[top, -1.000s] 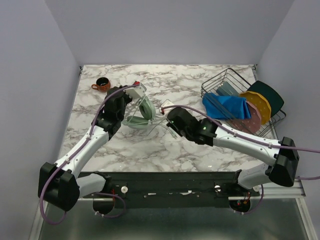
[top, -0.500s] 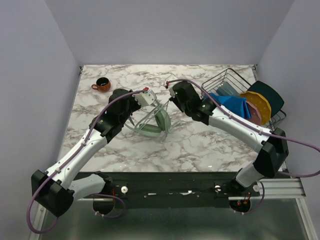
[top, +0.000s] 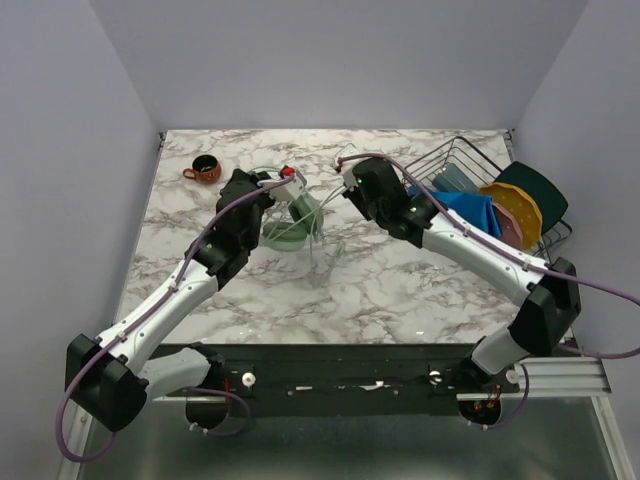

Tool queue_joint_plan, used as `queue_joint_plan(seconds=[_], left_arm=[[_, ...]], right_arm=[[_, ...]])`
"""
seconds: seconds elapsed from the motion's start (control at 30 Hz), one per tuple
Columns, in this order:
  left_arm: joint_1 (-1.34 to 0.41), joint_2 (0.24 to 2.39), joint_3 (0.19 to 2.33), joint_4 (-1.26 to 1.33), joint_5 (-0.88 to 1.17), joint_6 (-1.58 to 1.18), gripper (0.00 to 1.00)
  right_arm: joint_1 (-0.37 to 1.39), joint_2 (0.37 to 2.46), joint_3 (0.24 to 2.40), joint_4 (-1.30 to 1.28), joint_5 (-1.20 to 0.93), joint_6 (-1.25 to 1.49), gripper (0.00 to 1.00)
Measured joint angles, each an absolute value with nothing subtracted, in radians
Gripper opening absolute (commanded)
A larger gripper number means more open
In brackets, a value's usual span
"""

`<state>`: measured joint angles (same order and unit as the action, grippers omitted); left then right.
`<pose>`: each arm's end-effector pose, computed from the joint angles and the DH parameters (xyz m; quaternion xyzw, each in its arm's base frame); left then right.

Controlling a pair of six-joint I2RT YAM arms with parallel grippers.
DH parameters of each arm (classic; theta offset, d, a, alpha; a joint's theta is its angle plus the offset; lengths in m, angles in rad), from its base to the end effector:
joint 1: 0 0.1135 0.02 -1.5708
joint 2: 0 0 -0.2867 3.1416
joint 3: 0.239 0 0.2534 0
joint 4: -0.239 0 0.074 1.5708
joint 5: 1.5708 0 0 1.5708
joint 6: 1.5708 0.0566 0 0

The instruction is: Wrap the headphones

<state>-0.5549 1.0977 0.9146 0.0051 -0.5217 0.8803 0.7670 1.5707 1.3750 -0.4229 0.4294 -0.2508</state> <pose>0.2388 -0.1149 0.3611 0.3628 0.6672 0.2956 0.5795 0.2866 0.2435 0.3384 -0.3378 0.8059 -0.0688 0.4813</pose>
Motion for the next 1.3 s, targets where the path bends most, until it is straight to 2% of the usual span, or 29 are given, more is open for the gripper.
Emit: queue_joint_plan(seconds=[0.23,0.5,0.73,1.13,1.3], left_arm=[[-0.563,1.139,0.913,0.213,-0.614,1.016,0.00],[-0.575,1.148,0.828,0.491,-0.648,1.223,0.00],[-0.581,1.148,0.793,0.595,-0.647,1.309,0.00],[-0.589,1.145,0.740,0.762,-0.634,1.446,0.00],[-0.591,1.119,0.772,0.662,-0.634,1.373,0.00]], right_arm=[[0.757,1.449,1.358,-0.499,0.319,-0.182,0.01],[0.757,1.497,1.358,-0.605,0.394,-0.149,0.01],[0.757,1.559,1.358,-0.618,0.500,-0.164,0.01],[0.758,1.585,1.393,-0.626,0.524,-0.166,0.01],[0.757,1.585,1.401,-0.612,0.540,-0.183,0.01]])
